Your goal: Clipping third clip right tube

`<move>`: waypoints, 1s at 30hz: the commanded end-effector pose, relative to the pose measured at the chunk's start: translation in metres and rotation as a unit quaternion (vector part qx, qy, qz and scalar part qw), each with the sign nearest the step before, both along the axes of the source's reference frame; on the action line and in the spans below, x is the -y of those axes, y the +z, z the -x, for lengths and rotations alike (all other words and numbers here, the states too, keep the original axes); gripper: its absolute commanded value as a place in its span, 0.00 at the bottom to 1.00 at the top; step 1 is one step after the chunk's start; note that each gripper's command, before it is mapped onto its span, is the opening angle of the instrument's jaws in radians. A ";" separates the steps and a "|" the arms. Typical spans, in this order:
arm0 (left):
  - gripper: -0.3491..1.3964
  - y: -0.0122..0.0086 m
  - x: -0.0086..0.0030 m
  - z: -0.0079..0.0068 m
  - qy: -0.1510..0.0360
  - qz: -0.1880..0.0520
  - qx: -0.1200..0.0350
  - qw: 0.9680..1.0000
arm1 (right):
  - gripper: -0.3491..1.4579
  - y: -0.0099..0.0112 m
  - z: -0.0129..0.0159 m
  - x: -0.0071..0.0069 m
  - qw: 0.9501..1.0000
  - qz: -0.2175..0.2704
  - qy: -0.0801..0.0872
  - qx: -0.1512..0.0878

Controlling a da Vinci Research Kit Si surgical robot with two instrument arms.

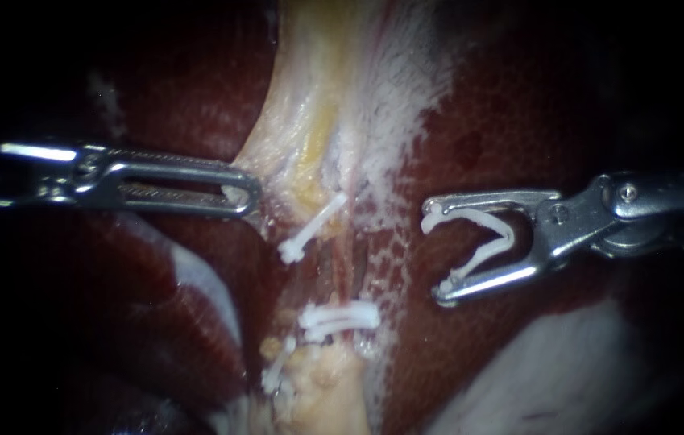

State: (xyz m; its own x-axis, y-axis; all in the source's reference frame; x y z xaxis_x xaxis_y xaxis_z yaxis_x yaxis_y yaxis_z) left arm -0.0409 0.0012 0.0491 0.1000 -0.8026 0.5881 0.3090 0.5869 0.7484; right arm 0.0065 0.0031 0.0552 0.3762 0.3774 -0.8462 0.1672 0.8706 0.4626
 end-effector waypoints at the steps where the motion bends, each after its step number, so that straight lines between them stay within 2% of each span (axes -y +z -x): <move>1: 0.00 -0.0001 0.0000 -0.0001 0.000 0.000 0.000 1.000 | 0.52 0.0000 0.0000 0.0000 1.000 0.000 0.000 0.000; 7: 0.00 -0.0012 -0.0003 -0.0008 0.002 -0.003 0.002 1.000 | 0.52 0.0003 -0.0004 0.0004 1.000 0.004 -0.001 -0.001; 14: 0.00 -0.0032 -0.0015 -0.0027 -0.001 -0.008 0.001 1.000 | 0.52 0.0014 -0.0014 0.0016 0.999 -0.034 0.001 0.009; 18: 0.00 -0.0043 -0.0021 -0.0035 -0.007 -0.010 -0.001 1.000 | 0.52 0.0022 -0.0024 0.0025 0.998 -0.055 -0.007 0.011; 26: 0.00 -0.0061 -0.0016 -0.0035 -0.012 -0.013 0.002 1.000 | 0.52 0.0038 -0.0045 0.0038 0.997 -0.075 -0.011 0.017; 29: 0.00 -0.0066 -0.0014 -0.0034 -0.012 -0.014 0.002 1.000 | 0.52 0.0042 -0.0055 0.0038 0.996 -0.081 -0.021 0.014; 30: 0.00 -0.0068 -0.0013 -0.0034 -0.013 -0.014 0.002 1.000 | 0.52 0.0044 -0.0058 0.0039 0.996 -0.084 -0.030 0.011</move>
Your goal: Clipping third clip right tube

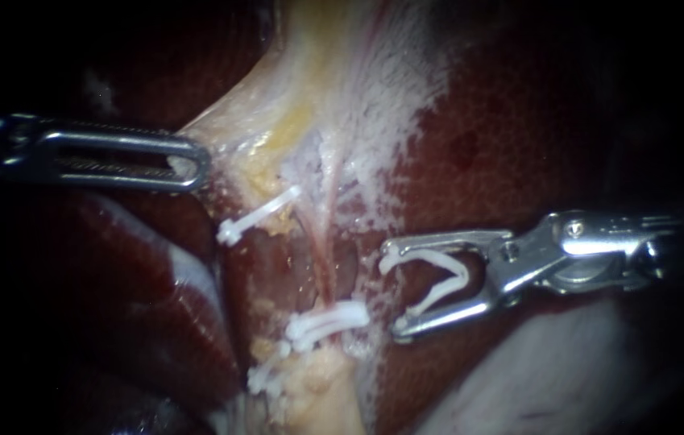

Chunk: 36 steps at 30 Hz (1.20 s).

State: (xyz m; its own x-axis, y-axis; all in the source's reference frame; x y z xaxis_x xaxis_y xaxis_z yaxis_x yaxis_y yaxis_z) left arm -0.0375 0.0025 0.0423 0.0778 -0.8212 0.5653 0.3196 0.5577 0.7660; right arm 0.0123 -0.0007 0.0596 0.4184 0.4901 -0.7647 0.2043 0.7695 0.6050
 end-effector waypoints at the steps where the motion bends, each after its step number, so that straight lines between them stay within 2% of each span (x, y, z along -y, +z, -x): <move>1: 0.00 -0.0001 0.0000 0.0000 -0.001 0.001 0.001 1.000 | 0.52 0.0001 -0.0003 0.0000 1.000 -0.003 -0.004 0.000; 4: 0.00 -0.0005 0.0002 0.0001 -0.002 0.001 0.000 1.000 | 0.51 0.0005 -0.0011 0.0000 1.000 -0.008 -0.014 -0.004; 7: 0.00 -0.0008 0.0003 0.0001 -0.001 0.004 0.000 1.000 | 0.51 0.0009 -0.0019 0.0000 1.000 -0.007 -0.015 -0.004; 20: 0.00 -0.0022 0.0010 0.0003 -0.005 0.004 0.000 1.000 | 0.51 0.0025 -0.0027 -0.0006 1.000 -0.004 -0.015 0.002; 36: 0.00 -0.0025 0.0011 0.0004 -0.004 0.007 0.002 1.000 | 0.51 0.0025 -0.0057 -0.0003 1.000 -0.003 -0.011 0.004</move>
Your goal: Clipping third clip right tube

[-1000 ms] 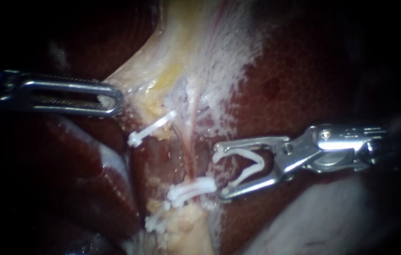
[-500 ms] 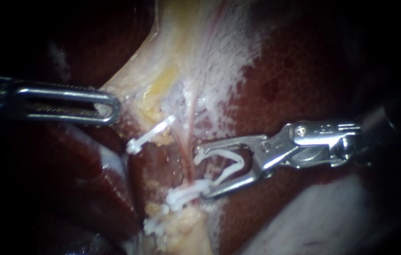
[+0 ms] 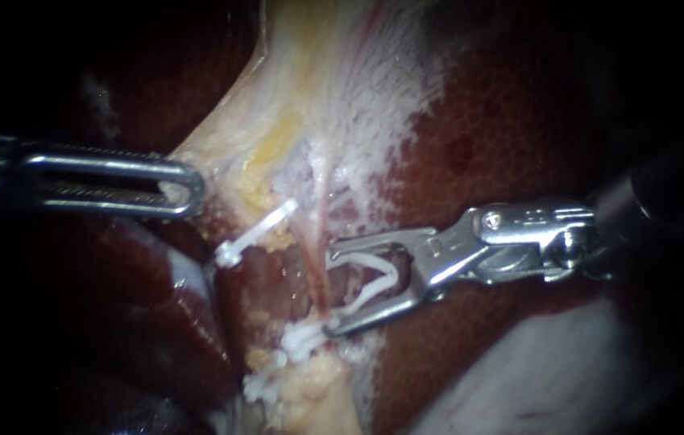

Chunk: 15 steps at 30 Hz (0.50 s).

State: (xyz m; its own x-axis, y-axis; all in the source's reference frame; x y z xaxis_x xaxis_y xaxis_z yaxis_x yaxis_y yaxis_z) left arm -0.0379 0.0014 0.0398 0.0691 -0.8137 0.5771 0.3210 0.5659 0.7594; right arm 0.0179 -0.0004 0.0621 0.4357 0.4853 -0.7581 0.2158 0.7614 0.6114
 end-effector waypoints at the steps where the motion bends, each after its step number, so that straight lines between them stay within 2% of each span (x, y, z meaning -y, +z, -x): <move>1: 0.00 0.0000 0.0000 0.0000 0.000 0.000 0.000 1.000 | 0.51 -0.0001 -0.0002 0.0001 1.000 0.001 0.001 0.001; 6: 0.00 0.0001 0.0000 0.0000 0.000 0.000 0.000 1.000 | 0.50 -0.0003 -0.0009 0.0003 1.000 -0.005 -0.004 0.000; 11: 0.00 0.0002 -0.0001 0.0000 0.000 0.000 0.000 1.000 | 0.47 -0.0006 -0.0011 0.0006 0.999 -0.033 -0.030 -0.004; 15: 0.00 0.0002 -0.0001 0.0000 0.000 0.000 0.000 1.000 | 0.46 -0.0006 -0.0013 0.0008 0.999 -0.038 -0.033 -0.002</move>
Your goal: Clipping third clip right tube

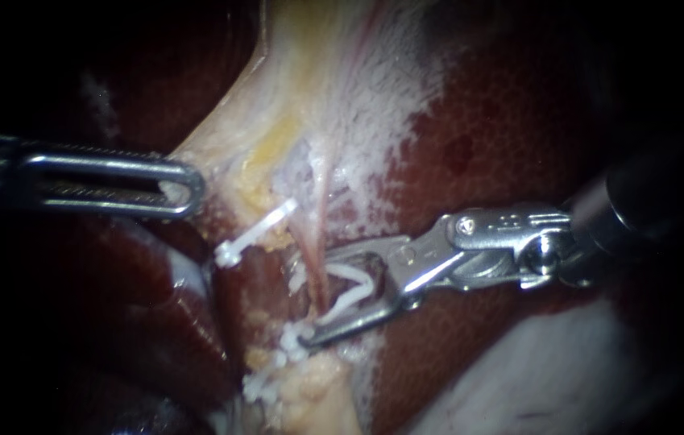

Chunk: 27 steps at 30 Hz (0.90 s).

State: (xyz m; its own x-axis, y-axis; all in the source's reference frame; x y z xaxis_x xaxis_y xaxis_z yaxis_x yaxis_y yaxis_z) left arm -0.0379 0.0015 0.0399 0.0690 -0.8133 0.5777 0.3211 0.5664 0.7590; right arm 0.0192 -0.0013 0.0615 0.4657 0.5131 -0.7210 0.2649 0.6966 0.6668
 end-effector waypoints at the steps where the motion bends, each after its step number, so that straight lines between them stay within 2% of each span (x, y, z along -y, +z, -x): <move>1: 0.00 0.0001 0.0000 0.0000 0.000 0.000 0.000 1.000 | 0.46 0.0000 0.0000 0.0000 1.000 -0.004 -0.001 0.001; 19: 0.00 0.0001 0.0000 0.0000 0.000 0.000 0.000 1.000 | 0.41 0.0003 -0.0001 -0.0006 1.000 -0.008 0.007 0.008; 27: 0.00 0.0001 0.0000 0.0000 0.000 0.000 0.000 1.000 | 0.31 0.0004 -0.0001 -0.0009 0.999 -0.033 0.014 0.023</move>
State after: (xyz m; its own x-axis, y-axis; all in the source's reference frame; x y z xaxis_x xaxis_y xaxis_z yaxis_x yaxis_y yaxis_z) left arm -0.0379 0.0015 0.0400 0.0693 -0.8136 0.5773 0.3202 0.5662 0.7595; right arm 0.0194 -0.0004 0.0618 0.4826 0.5724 -0.6629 0.2135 0.6571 0.7229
